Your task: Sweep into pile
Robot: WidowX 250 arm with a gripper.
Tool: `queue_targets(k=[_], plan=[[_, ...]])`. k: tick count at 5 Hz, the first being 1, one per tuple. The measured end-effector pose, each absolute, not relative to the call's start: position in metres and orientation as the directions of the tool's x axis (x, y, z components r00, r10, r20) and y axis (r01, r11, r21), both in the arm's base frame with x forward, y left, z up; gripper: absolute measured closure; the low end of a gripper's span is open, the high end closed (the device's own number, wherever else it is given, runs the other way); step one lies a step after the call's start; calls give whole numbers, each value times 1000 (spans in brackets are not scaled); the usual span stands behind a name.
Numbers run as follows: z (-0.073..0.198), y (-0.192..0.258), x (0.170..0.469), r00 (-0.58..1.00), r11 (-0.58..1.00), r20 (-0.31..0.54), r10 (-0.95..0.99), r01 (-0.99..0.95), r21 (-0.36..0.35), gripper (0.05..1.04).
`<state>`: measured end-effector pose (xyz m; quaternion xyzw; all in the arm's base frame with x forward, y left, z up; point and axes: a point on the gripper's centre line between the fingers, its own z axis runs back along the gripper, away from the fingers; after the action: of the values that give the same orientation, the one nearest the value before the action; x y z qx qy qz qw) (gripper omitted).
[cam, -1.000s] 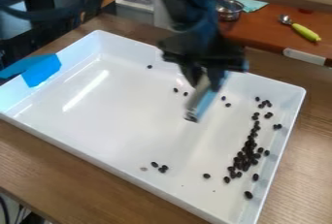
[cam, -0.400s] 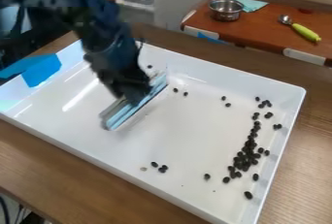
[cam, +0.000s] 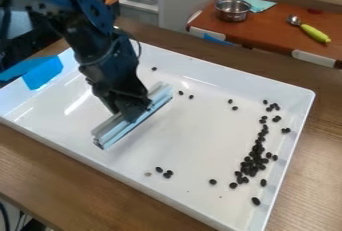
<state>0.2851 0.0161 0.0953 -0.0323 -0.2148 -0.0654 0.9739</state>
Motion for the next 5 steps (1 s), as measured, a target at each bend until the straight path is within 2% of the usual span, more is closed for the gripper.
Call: queue_targets(k=[1, 3, 4, 5], plan=[[88, 0, 281, 904, 990, 412, -112, 138, -32, 750], [71, -18, 283, 888, 993, 446, -114, 116, 23, 750], [69, -26, 285, 883, 994, 458, -102, 102, 25, 750], [68, -45, 279, 903, 996, 423, -73, 84, -7, 750]])
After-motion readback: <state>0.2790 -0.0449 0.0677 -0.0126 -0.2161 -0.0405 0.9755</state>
